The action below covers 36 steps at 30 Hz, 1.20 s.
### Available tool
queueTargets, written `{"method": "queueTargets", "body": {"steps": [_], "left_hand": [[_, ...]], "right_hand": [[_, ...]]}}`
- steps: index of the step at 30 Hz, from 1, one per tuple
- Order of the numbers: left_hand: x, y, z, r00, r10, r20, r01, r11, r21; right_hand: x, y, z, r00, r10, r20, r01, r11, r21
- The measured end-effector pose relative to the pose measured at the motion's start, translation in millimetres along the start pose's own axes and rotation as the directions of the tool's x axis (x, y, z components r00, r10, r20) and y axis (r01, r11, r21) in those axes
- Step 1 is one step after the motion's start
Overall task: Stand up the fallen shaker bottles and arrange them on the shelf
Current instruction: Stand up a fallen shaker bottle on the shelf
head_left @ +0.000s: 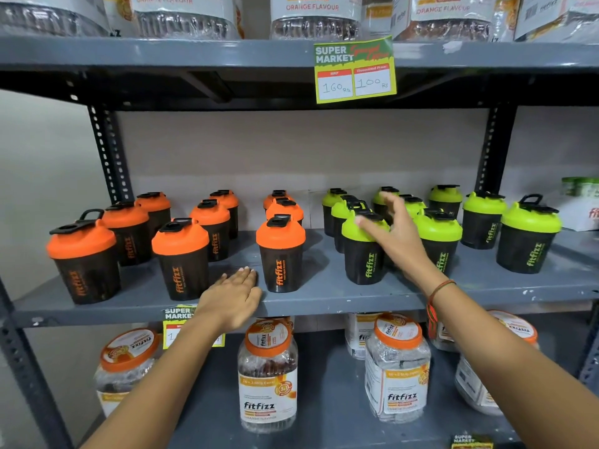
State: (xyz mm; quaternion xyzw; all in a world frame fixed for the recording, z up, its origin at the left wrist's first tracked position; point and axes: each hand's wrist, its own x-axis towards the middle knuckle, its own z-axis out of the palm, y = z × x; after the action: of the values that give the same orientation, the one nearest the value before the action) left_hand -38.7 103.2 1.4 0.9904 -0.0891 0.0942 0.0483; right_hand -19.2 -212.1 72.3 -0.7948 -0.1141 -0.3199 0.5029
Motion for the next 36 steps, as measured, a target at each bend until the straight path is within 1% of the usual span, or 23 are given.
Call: {"method": "queueTargets", "body": {"steps": [2, 3, 4, 6, 8, 10, 12, 13, 15, 19, 21, 26, 32, 36], "left_hand": [[0, 1, -1, 1.0, -0.002, -0.001, 0.002, 1.0, -0.008], [0, 2, -1, 1.0, -0.002, -0.003, 0.002, 1.0, -0.01], [-1, 2, -1, 1.0, -0.002, -0.007, 0.002, 1.0, -0.013], [-1, 4, -2, 1.0, 0.004, -0.014, -0.004, 1.0, -0.016], [-3, 4, -2, 1.0, 0.007, -0.019, -0.007, 1.0, -0.021], [-4, 4, -3, 1.0, 0.008, -0.027, -0.009, 1.0, -0.024], [-5, 4, -3, 0.999, 0.01, -0.037, -0.011, 1.0, -0.024], [-5, 3, -2, 0.999, 0.011, -0.042, -0.012, 1.0, -0.025], [-5, 2, -2, 0.998, 0.013, -0.054, -0.015, 1.0, -0.026], [-5, 1, -1, 0.997, 0.022, -0.076, -0.024, 0.999, -0.025], [-4, 1, -1, 0.996, 0.028, -0.084, -0.029, 0.999, -0.022], [-4, 0, 0, 0.994, 0.034, -0.101, -0.035, 0.999, -0.017], [-5, -1, 2, 0.992, 0.037, -0.118, -0.039, 0.999, -0.013], [-5, -1, 2, 0.993, 0.031, -0.116, -0.034, 0.999, -0.022]], "right_hand": [[10, -19, 1, 0.978, -0.156, -0.136, 0.142, 0.984, -0.109], [17, -31, 3, 0.96, -0.229, -0.161, 0.203, 0.966, -0.161], [26, -44, 7, 0.946, -0.284, -0.154, 0.25, 0.946, -0.205], [45, -68, 18, 0.939, -0.335, -0.078, 0.307, 0.919, -0.248], [64, -90, 33, 0.938, -0.34, 0.065, 0.345, 0.903, -0.254], [82, -105, 52, 0.915, -0.299, 0.271, 0.373, 0.882, -0.288], [96, -114, 74, 0.852, -0.191, 0.487, 0.396, 0.844, -0.362], [103, -115, 86, 0.814, -0.123, 0.568, 0.407, 0.818, -0.406], [114, -113, 109, 0.754, 0.003, 0.657, 0.428, 0.757, -0.494], [129, -100, 139, 0.655, 0.173, 0.736, 0.454, 0.688, -0.566], [134, -92, 146, 0.629, 0.197, 0.752, 0.464, 0.681, -0.567], [138, -77, 155, 0.626, 0.165, 0.762, 0.486, 0.682, -0.547], [143, -79, 156, 0.638, 0.194, 0.745, 0.426, 0.717, -0.552], [144, -79, 159, 0.664, 0.174, 0.727, 0.411, 0.727, -0.55]]}}
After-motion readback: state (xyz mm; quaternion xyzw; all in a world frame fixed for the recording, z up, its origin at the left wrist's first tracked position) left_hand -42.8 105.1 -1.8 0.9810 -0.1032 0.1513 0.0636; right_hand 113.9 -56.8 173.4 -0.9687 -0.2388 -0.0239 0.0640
